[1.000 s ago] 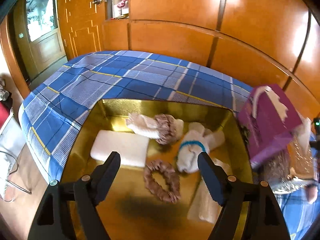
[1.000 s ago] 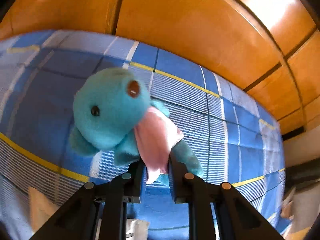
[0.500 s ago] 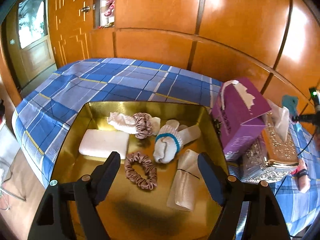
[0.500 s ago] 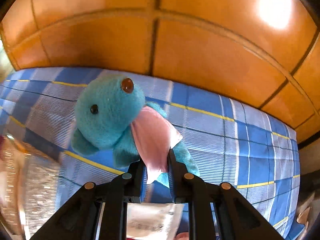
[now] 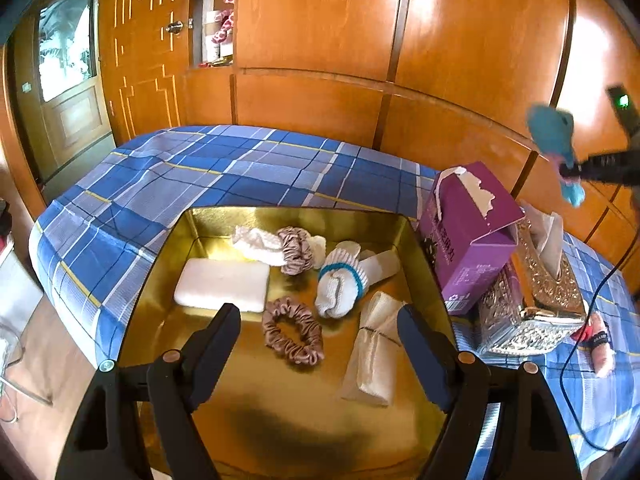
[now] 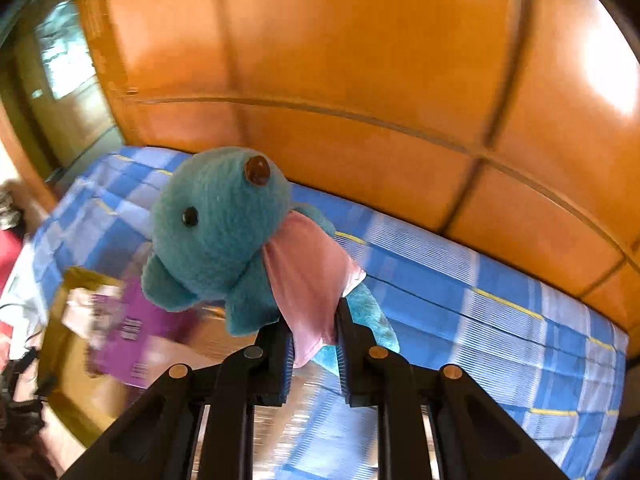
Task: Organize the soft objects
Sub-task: 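Carry the blue teddy bear into the gold tray and release it with the right gripper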
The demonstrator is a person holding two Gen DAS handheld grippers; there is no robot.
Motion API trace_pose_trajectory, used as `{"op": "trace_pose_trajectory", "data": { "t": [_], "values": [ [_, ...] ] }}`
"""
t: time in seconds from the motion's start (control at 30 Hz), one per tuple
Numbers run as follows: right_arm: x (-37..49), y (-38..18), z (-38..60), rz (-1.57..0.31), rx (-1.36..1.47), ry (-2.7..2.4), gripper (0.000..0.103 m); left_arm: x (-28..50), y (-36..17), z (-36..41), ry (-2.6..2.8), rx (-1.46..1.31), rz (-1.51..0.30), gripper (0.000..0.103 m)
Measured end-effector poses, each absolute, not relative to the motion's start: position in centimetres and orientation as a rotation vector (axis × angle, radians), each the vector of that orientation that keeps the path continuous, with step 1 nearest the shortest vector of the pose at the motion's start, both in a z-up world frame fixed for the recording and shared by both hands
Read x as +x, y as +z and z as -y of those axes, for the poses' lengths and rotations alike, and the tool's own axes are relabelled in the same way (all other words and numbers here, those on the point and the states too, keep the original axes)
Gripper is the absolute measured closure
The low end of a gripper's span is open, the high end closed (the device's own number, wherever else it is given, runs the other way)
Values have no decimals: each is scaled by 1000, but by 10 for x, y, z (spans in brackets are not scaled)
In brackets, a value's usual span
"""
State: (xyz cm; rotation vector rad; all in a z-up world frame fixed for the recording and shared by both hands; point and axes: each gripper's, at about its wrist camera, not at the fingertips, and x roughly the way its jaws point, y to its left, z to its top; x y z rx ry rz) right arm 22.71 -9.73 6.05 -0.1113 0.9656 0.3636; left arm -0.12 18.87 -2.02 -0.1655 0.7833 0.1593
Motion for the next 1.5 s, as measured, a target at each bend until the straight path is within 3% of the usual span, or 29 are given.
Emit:
{"op": "trace_pose_trajectory", "data": {
  "t": [0.57,1.17,1.33,1.4,1.5],
  "values": [
    [121,62,-50,-961,-200,760,85,-28,-16,-236,314,-228,-725,21],
    [101,-19,-144,-1157,-172,843,85,-57,-9,-325,541,-341,-661,21],
    [109,-43,-165,-1225,-65,874,73,-57,-10,-328,552,-352,-661,20],
    [114,-53,-171,-1260,-18,867,62,-57,-11,-329,554,-353,-663,20],
    [114,-59,-170,-1265,-7,855,62,-57,-11,-329,549,-353,-659,20]
  ]
}}
